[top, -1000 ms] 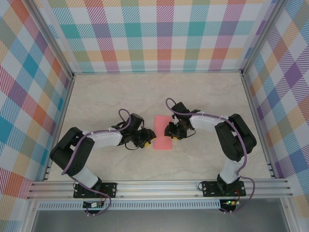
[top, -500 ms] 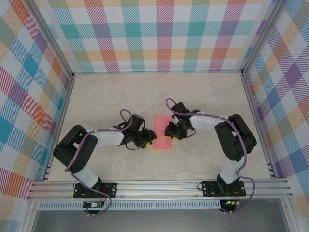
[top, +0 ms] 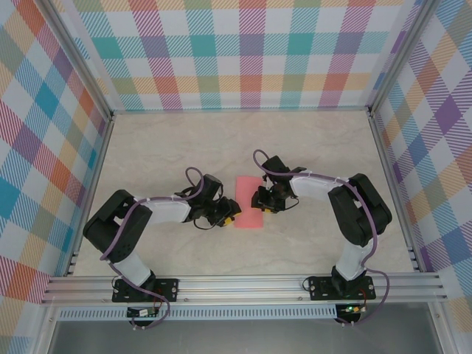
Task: Fold a paper plane with a square sheet of paper (pick it up from the middle)
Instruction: Fold the triangle a second time at the center of the table.
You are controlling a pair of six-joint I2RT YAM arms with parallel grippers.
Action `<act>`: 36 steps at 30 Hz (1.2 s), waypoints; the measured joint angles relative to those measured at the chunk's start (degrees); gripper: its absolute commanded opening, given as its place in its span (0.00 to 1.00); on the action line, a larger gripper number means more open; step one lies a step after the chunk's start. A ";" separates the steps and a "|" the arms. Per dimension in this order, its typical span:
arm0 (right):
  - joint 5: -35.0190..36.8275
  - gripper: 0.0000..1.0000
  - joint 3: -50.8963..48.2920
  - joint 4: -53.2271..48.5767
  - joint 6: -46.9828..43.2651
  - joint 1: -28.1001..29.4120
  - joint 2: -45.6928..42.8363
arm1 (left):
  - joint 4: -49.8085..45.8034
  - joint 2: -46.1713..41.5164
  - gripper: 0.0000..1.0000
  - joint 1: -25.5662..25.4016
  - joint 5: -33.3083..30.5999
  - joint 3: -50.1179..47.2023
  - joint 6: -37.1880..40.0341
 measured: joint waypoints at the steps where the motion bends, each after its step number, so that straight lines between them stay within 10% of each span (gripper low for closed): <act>1: 0.00 0.40 0.00 0.00 0.00 0.00 0.00 | -0.02 0.07 0.36 -0.07 0.04 0.02 0.00; 36: -0.44 0.44 0.00 0.22 0.15 0.00 -0.37 | 4.24 5.68 0.30 2.32 0.44 5.51 -0.04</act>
